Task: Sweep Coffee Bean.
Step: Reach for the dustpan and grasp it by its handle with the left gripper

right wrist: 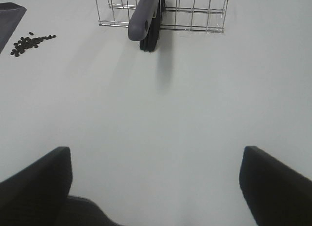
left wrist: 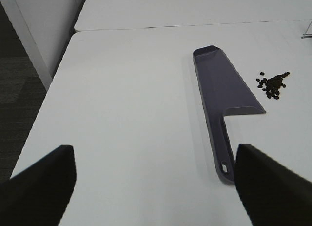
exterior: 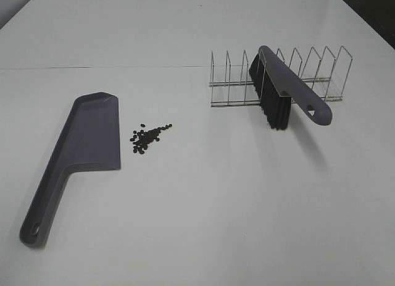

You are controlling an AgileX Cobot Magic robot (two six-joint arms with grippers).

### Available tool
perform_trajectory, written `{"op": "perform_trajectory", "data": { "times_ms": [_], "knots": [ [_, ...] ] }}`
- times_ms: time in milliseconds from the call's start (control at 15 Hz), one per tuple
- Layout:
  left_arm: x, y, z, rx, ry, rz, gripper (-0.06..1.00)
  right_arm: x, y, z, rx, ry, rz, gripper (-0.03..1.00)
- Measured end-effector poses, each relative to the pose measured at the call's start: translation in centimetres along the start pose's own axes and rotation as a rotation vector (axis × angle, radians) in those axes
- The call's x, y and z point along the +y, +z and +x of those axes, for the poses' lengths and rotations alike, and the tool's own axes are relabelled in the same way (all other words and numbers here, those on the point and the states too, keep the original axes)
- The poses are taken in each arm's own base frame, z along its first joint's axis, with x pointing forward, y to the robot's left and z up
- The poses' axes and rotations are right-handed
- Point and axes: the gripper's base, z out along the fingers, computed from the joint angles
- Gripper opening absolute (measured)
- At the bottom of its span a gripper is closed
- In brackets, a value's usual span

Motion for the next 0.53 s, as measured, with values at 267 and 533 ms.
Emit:
{"op": "perform_trajectory", "data": {
  "times_ms": [267,533],
  "knots": [
    [0.00,0.00,0.00,0.000,0.000,0.000,0.81,0.00,0.00,0.00,0.000,0.000,0.000,0.79],
    [0.00,0.00,0.00,0.000,0.000,0.000,0.81,0.00,0.00,0.00,0.000,0.000,0.000,0.79]
  ]
}}
